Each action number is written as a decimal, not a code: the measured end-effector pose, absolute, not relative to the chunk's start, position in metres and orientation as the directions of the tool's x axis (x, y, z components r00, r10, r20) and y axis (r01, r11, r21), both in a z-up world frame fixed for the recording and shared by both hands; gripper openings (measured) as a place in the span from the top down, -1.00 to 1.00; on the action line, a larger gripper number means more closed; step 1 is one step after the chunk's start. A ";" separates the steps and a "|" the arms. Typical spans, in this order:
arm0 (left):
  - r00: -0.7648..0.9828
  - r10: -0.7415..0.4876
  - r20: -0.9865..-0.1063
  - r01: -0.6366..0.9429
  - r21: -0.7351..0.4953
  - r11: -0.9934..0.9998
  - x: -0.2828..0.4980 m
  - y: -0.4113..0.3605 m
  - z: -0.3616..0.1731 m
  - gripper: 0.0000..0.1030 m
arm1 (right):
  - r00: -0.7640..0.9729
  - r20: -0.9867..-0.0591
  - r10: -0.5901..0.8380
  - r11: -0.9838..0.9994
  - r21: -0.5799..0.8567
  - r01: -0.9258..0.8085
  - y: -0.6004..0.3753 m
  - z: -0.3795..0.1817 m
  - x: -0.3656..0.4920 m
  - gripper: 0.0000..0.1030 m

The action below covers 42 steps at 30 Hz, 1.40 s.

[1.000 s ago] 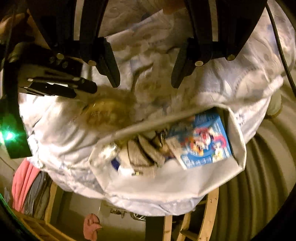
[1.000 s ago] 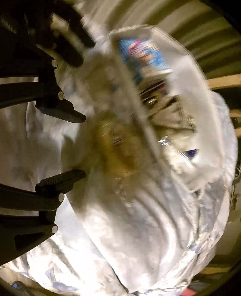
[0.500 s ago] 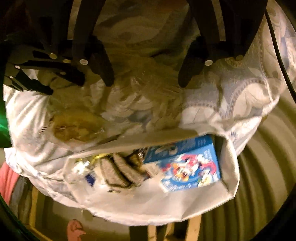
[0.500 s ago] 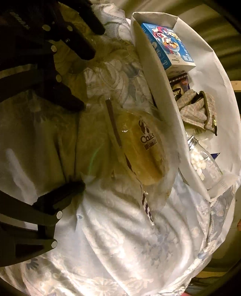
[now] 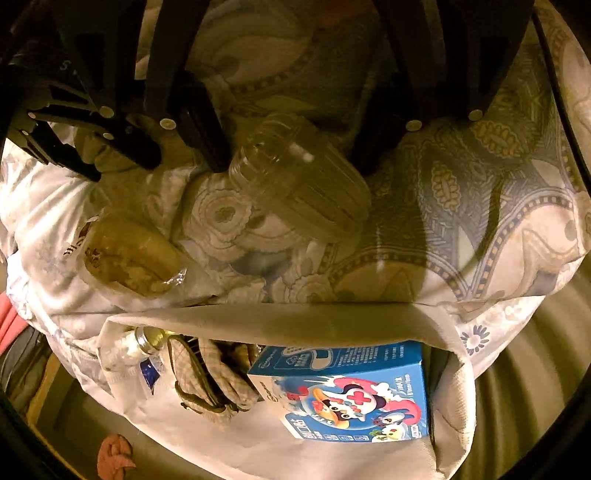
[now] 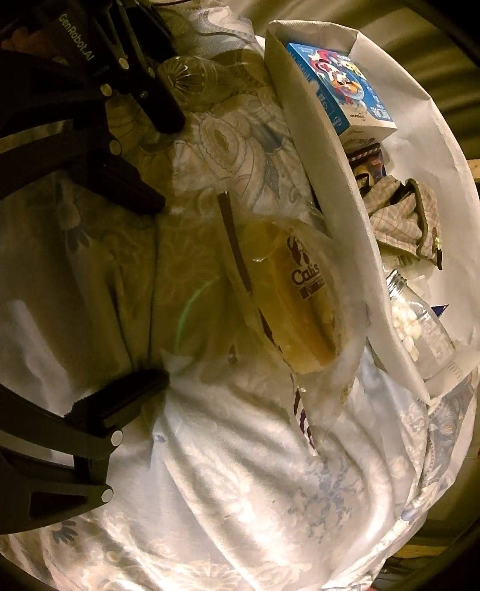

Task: Organize objects
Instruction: 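Withdraw the right gripper from the bag toward the clear ribbed plastic cup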

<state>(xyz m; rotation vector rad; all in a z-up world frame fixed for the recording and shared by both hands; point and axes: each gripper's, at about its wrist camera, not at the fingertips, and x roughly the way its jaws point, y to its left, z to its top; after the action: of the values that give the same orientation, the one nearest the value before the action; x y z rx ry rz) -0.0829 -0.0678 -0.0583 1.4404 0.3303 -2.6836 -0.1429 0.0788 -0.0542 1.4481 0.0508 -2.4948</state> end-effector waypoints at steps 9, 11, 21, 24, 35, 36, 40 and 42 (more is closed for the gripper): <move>-0.548 0.028 -0.836 0.169 -0.144 -0.975 -0.090 -0.066 -0.062 -0.34 | -0.473 -0.859 -0.196 -0.966 0.088 0.241 0.082 -0.052 -0.144 -0.69; -0.549 0.028 -0.836 0.169 -0.144 -0.975 -0.090 -0.066 -0.062 -0.34 | -0.474 -0.859 -0.196 -0.967 0.088 0.241 0.083 -0.052 -0.143 -0.69; -0.549 0.028 -0.836 0.169 -0.144 -0.975 -0.091 -0.065 -0.062 -0.34 | -0.475 -0.858 -0.195 -0.967 0.088 0.239 0.081 -0.052 -0.139 -0.69; -0.548 0.028 -0.836 0.169 -0.144 -0.975 -0.090 -0.065 -0.062 -0.34 | -0.475 -0.858 -0.194 -0.967 0.087 0.237 0.081 -0.052 -0.137 -0.69; -0.556 0.033 -0.830 0.162 -0.147 -0.976 -0.090 -0.062 -0.062 -0.34 | -0.481 -0.853 -0.201 -0.967 0.094 0.238 0.080 -0.050 -0.132 -0.69; -0.559 0.037 -0.829 0.159 -0.150 -0.976 -0.089 -0.063 -0.061 -0.34 | -0.484 -0.851 -0.203 -0.966 0.095 0.239 0.081 -0.049 -0.131 -0.69; -0.564 0.069 -0.823 0.133 -0.173 -0.976 -0.087 -0.066 -0.056 -0.34 | -0.499 -0.840 -0.214 -0.964 0.100 0.245 0.082 -0.043 -0.127 -0.69; -0.580 0.087 -0.810 0.128 -0.197 -0.972 -0.086 -0.070 -0.048 -0.34 | -0.505 -0.835 -0.218 -0.963 0.100 0.252 0.082 -0.039 -0.125 -0.68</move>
<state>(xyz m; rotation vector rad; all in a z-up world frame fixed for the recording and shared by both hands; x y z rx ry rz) -0.0860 -0.0703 -0.0481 1.4287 0.3670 -2.7474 -0.1252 0.0822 -0.0394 1.3872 0.0502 -2.5118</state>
